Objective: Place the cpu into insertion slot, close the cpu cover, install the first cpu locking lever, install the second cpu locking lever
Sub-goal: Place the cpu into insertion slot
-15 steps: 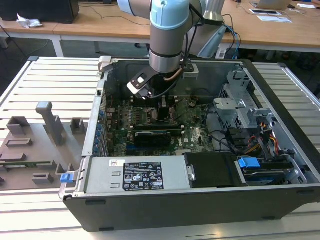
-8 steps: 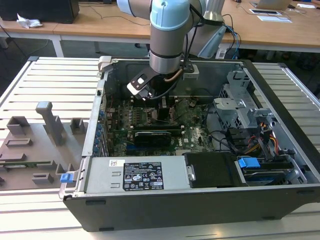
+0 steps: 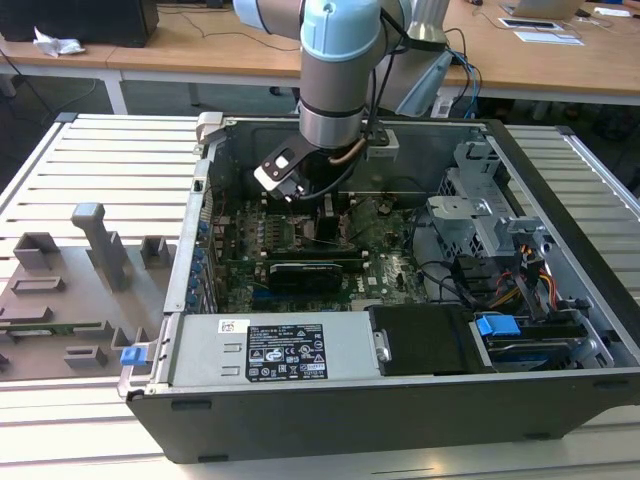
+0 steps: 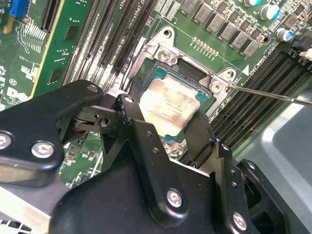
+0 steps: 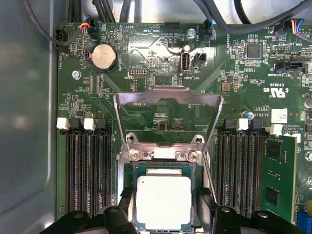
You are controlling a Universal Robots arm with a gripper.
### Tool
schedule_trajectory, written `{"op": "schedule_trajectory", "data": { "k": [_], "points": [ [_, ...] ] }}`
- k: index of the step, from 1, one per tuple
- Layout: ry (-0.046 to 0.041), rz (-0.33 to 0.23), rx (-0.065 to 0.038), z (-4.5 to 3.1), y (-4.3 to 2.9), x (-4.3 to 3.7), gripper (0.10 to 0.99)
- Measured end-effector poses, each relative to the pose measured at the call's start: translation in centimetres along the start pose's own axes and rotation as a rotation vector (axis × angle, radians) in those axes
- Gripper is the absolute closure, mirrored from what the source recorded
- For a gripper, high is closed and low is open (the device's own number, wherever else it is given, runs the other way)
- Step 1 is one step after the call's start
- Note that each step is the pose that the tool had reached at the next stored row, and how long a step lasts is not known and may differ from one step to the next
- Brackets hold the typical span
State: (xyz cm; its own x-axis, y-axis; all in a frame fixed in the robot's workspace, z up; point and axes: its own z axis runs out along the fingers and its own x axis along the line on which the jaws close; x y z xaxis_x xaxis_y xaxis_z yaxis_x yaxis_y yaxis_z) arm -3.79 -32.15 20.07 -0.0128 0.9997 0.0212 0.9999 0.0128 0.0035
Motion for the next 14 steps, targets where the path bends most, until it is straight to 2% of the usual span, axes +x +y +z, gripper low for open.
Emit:
{"op": "schedule_trajectory", "data": {
  "k": [4,10,11,13,14],
  "points": [
    [0.0003,0.000,0.000,-0.73,0.01,0.03,0.467],
    [-0.0001,-0.001,0.001,-1.06,0.10,0.55,0.467],
    [0.0000,-0.001,0.001,-1.15,0.11,0.57,0.482],
    [0.0004,-0.001,0.000,-1.22,0.08,0.58,0.612],
    [0.0004,-0.001,0.000,-1.22,0.04,0.58,0.612]
  ]
}}
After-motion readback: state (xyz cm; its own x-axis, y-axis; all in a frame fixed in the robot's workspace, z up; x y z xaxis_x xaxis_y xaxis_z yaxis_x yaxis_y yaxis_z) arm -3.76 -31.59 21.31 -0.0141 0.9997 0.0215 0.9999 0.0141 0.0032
